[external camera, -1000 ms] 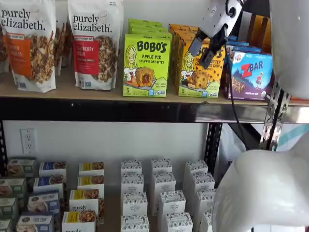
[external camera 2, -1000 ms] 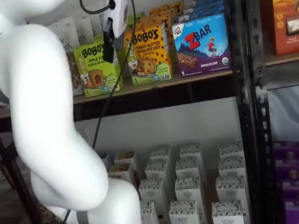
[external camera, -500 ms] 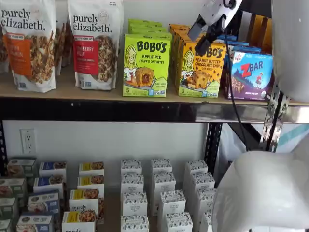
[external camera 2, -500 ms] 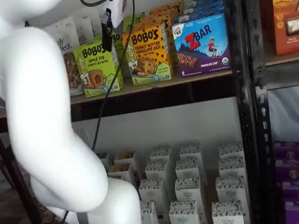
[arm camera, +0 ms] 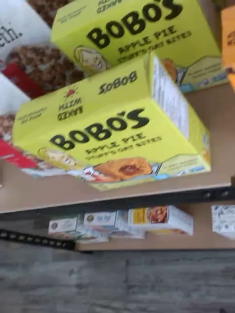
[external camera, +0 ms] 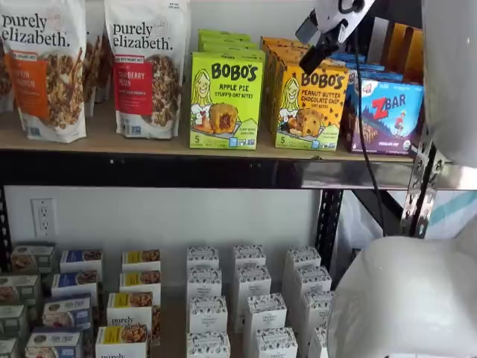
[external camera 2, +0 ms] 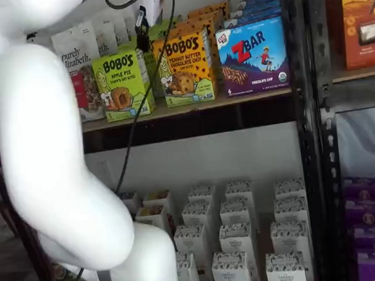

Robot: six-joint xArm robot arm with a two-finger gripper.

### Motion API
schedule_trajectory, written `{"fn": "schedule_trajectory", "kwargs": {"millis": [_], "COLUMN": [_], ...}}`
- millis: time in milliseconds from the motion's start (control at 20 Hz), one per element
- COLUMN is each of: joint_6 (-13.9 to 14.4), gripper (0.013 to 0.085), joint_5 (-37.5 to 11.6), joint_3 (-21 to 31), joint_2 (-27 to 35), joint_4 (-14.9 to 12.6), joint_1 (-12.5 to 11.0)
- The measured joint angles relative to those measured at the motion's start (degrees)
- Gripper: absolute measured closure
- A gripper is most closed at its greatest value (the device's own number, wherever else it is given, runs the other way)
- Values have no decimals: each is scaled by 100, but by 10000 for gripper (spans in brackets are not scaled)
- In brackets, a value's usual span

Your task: Pick up the orange box on the top shelf, the fifth box from the left

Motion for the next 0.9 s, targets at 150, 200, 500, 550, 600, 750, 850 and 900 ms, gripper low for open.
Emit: {"fn": "schedule_trajectory", "kwargs": {"millis": [150, 200, 500, 550, 600, 750, 850, 900], "joint_6": [-58, -79, -172, -182, -190, -202, -201, -197], "gripper": [130, 130, 130, 130, 130, 130, 130, 130], "joint_5": [-224, -286, -587, -595, -595, -528, -442, -403], "joint_3": [1, -6, -95, -124, -144, -257, -363, -416], "joint_2": [60, 87, 300, 352, 398, 570, 694, 755], "joint_4": [-54, -66, -387, -463, -511, -641, -704, -723], "joint_1": [6, 3, 82, 102, 116, 152, 170, 177]}}
